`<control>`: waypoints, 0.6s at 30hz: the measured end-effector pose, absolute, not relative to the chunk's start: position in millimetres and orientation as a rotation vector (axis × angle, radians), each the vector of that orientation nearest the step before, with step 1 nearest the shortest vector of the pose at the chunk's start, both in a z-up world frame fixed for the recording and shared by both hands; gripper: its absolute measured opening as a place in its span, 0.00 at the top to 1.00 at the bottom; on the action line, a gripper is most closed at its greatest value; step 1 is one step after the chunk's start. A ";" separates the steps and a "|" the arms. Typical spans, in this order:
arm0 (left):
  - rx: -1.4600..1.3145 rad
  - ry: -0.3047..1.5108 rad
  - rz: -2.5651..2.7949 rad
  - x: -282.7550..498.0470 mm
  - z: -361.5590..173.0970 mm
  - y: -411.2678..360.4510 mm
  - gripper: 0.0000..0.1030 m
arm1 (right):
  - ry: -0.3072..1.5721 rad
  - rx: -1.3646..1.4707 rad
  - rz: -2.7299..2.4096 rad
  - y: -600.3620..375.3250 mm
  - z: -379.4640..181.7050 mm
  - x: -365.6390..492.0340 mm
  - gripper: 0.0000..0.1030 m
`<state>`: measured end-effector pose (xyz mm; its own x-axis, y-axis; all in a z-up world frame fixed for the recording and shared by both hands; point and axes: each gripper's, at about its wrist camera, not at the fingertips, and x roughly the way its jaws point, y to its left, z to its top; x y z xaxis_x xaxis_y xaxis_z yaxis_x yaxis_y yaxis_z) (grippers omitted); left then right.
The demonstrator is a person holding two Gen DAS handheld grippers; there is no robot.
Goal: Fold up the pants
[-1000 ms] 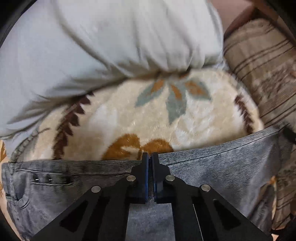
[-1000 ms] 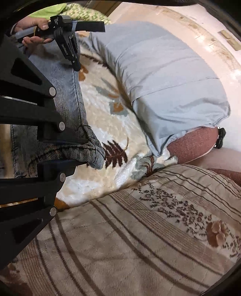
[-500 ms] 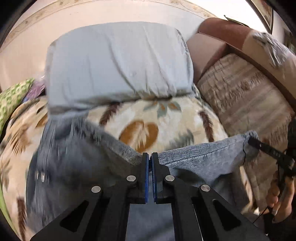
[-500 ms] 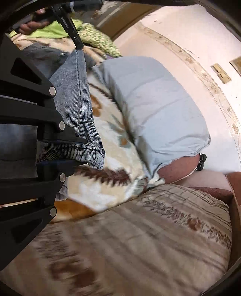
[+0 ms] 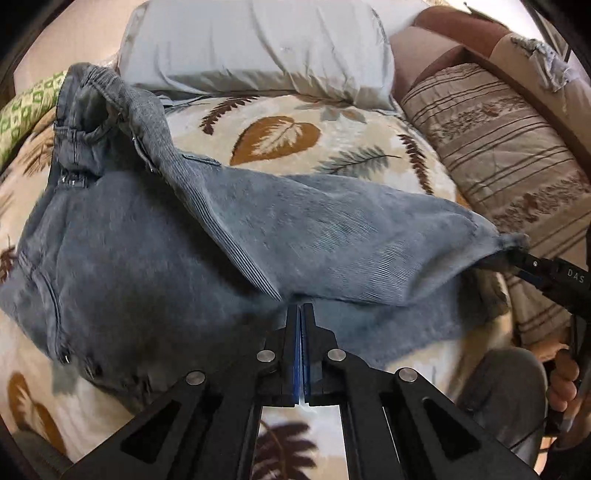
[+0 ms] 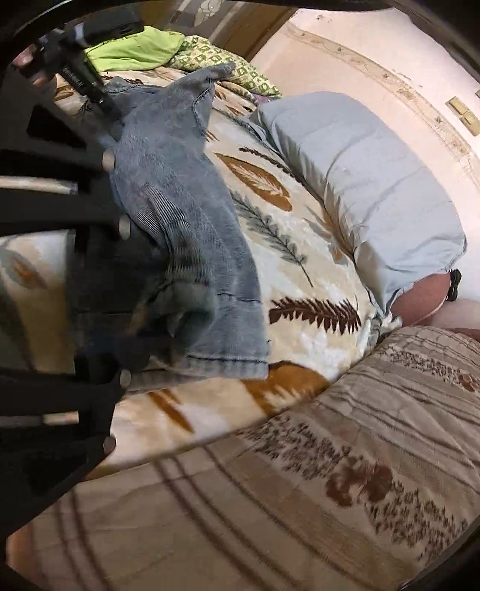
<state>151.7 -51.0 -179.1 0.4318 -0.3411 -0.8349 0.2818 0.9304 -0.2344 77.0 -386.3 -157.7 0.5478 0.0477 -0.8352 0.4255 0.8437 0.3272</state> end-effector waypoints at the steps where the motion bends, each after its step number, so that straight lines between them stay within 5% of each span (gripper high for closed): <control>1: -0.068 1.041 -0.389 143.7 -177.3 -47.7 1.00 | 0.969 0.544 -0.232 -385.6 -155.6 72.5 0.38; 5: -0.158 1.072 -0.403 143.7 -175.6 -26.9 0.91 | 0.931 0.627 -0.218 -390.2 -147.7 54.9 0.32; 9: -0.303 1.066 -0.396 161.9 -160.0 1.0 0.43 | 0.970 0.662 -0.262 -393.2 -154.1 60.1 0.32; 18: -0.433 1.158 -0.361 244.1 -159.3 18.6 0.39 | 0.993 0.844 -0.324 -388.1 -150.9 42.8 0.33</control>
<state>244.1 18.6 -159.3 0.3608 -0.4874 -0.7952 0.0512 0.8617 -0.5049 42.8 -388.1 -150.9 0.5317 0.1246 -0.8377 0.5946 0.6494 0.4740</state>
